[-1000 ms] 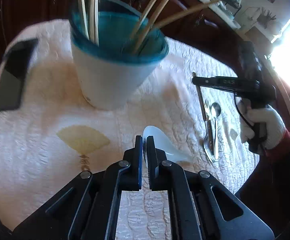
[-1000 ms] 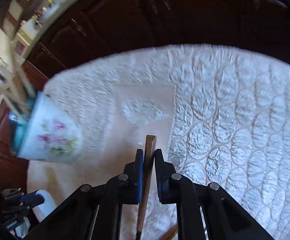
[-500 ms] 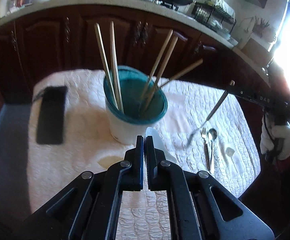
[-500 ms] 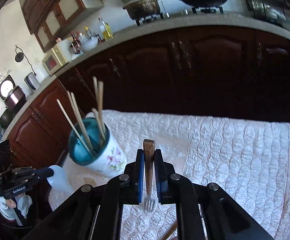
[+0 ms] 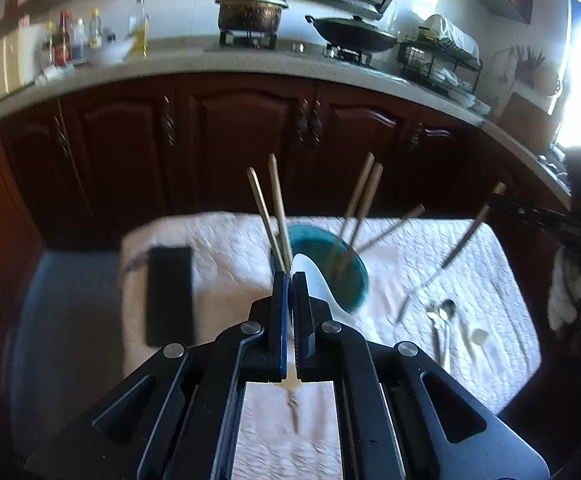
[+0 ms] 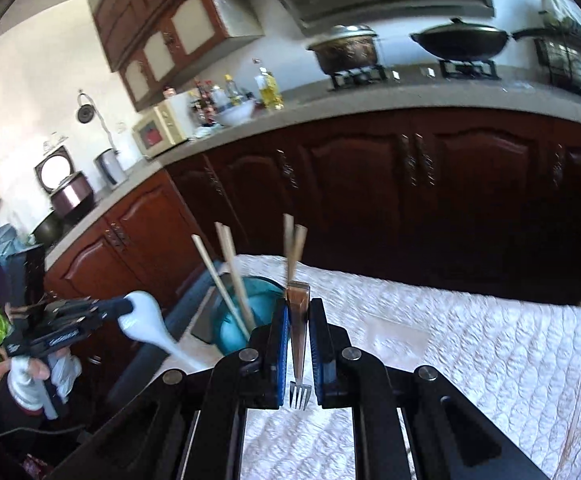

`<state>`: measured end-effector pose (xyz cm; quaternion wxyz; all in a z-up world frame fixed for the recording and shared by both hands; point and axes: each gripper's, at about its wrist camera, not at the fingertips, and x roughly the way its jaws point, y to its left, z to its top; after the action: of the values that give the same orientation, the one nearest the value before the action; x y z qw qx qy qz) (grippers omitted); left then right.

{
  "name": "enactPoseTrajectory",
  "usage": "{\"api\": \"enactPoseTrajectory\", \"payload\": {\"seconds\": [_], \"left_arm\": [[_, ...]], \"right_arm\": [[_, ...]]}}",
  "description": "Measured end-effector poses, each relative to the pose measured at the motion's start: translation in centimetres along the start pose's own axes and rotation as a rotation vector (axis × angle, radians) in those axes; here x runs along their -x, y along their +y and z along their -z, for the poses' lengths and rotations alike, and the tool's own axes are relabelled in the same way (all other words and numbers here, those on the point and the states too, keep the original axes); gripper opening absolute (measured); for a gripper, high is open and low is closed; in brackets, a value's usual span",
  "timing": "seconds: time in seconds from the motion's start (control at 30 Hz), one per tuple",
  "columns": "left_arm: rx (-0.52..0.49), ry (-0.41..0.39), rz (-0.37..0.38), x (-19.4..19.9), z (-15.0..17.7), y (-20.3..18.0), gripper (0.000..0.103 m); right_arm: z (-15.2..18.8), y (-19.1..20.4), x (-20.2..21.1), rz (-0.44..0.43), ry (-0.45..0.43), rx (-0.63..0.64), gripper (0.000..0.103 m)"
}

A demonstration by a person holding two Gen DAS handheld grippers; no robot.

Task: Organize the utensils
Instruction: 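Lift the white spoon and fork and carry them over the floral cup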

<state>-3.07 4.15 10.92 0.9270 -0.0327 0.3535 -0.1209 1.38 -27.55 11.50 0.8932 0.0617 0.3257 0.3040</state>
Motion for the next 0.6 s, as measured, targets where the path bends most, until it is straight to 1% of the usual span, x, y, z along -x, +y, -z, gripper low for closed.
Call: {"api": "enactPoseTrajectory", "payload": {"seconds": [0.13, 0.27, 0.47, 0.6], "left_arm": [[-0.051, -0.019, -0.059, -0.2, -2.2, -0.1, 0.001], [-0.093, -0.009, -0.095, -1.5, -3.7, -0.5, 0.001], [-0.186, 0.059, -0.146, -5.1, -3.9, -1.7, 0.001], [-0.228, 0.087, -0.176, -7.1, -3.4, -2.3, 0.001]], "right_arm": [[-1.5, 1.9, 0.6, -0.030, -0.024, 0.034, 0.009], [-3.3, 3.7, 0.9, -0.042, -0.062, 0.065, 0.009], [-5.3, 6.0, -0.9, -0.020, -0.089, 0.101, 0.009], [-5.0, 6.3, -3.9, 0.017, -0.067, 0.111, 0.009]]}}
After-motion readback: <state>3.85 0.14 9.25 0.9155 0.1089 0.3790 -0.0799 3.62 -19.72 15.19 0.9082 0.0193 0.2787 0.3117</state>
